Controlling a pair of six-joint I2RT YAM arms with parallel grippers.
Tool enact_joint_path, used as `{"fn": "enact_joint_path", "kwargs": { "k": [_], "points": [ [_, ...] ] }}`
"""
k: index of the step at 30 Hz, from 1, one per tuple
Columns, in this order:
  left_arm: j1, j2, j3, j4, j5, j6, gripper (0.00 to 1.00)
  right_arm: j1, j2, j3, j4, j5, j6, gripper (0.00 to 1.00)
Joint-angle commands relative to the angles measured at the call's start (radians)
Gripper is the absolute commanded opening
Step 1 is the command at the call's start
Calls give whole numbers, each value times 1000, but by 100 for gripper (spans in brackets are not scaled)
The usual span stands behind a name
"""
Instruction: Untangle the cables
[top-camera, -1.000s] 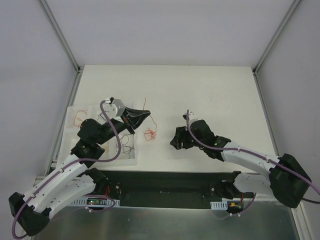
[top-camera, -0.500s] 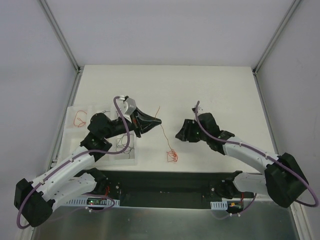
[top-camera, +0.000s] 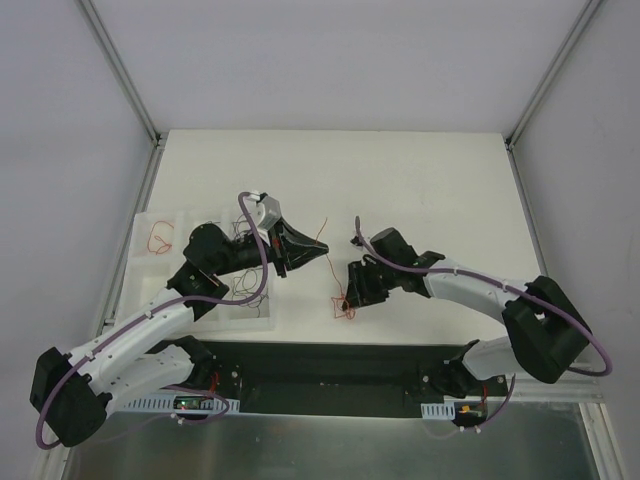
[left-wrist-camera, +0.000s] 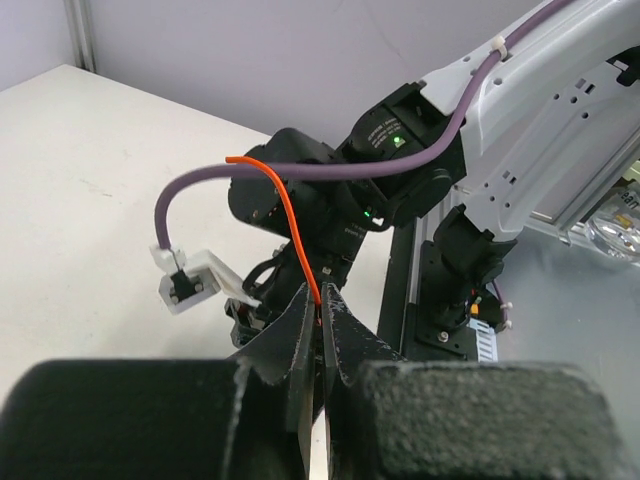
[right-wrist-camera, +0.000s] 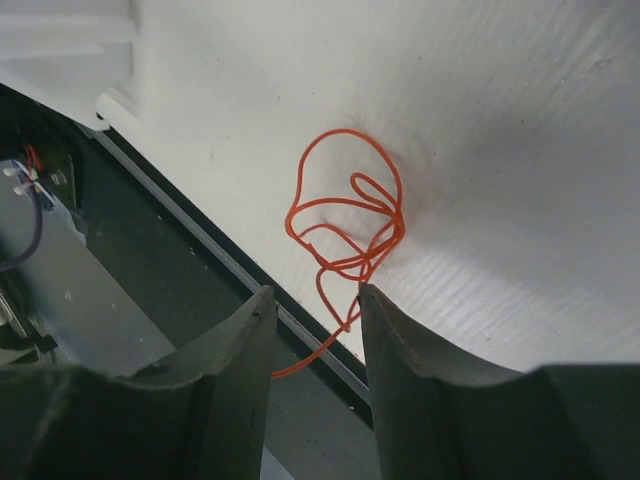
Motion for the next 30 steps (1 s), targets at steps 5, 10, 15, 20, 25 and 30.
{"fn": "enact_joint_path", "kwargs": {
  "k": [5, 10, 15, 20, 25, 30],
  "points": [
    [-21, 5, 35, 66, 44, -5, 0, 43, 62, 51, -11, -21, -53, 29],
    [-21, 4, 36, 66, 47, -5, 0, 48, 58, 39, 21, 17, -27, 24],
    [-23, -1, 38, 64, 51, -2, 0, 60, 78, 32, 72, 26, 11, 18],
    [-23, -51, 70, -11, 41, 58, 0, 68, 81, 25, 52, 157, 40, 0],
    [-21, -214, 170, -239, -47, 138, 0, -55, -78, -74, 76, 393, 233, 0],
    [-21, -410, 292, -521, -137, 228, 0, -354, -318, -338, 393, 284, 477, 0]
  ]
}}
